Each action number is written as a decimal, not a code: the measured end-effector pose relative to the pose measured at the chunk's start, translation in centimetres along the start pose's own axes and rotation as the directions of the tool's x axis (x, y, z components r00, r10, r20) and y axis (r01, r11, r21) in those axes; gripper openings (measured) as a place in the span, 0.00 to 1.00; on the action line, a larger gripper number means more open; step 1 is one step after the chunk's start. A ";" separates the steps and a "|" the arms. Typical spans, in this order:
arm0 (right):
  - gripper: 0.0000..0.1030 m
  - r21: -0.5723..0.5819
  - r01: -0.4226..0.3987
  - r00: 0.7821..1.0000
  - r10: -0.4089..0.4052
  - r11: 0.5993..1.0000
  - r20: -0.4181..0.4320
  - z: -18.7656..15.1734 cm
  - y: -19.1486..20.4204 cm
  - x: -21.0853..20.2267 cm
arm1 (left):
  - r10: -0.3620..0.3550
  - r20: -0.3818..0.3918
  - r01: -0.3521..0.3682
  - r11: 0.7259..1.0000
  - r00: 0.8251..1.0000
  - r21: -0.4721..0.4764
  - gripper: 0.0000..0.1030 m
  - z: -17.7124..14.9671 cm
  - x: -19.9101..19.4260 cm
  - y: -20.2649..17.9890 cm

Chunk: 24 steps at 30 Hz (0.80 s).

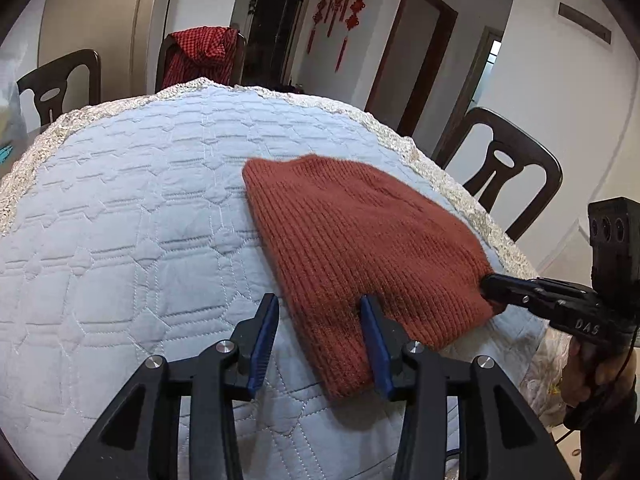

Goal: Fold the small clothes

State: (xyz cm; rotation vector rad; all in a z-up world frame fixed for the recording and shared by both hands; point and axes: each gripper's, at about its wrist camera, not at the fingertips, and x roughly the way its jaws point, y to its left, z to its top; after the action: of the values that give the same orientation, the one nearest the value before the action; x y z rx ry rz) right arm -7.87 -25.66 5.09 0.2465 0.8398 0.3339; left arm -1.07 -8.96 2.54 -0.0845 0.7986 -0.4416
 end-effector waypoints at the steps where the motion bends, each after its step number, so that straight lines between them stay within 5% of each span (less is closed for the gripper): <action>1: 0.04 0.013 -0.009 1.000 0.009 1.000 0.016 0.2 -0.1 -0.4 | 0.002 0.005 -0.002 1.000 1.000 -0.004 0.45 0.2 -0.2 0.0; 3: 0.10 0.038 -0.029 0.998 0.027 0.999 0.056 0.7 -0.3 -1.2 | 0.004 0.018 -0.004 1.000 1.000 -0.008 0.45 0.7 -0.3 0.2; 6: 0.49 0.066 -0.027 0.997 0.021 0.997 0.080 1.3 -0.7 -1.2 | 0.006 0.025 -0.005 1.000 1.000 -0.027 0.45 1.5 0.0 0.4; 24: 0.49 0.291 -0.133 0.991 0.135 0.947 0.011 2.9 -4.9 3.6 | -0.045 -0.028 0.041 0.993 0.999 -0.112 0.54 2.4 3.3 1.4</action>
State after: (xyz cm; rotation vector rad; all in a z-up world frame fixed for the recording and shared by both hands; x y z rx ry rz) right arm -2.53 -29.06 2.82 0.5799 0.8828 0.3376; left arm 3.14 -9.24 1.69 -0.1999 0.8530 -0.4398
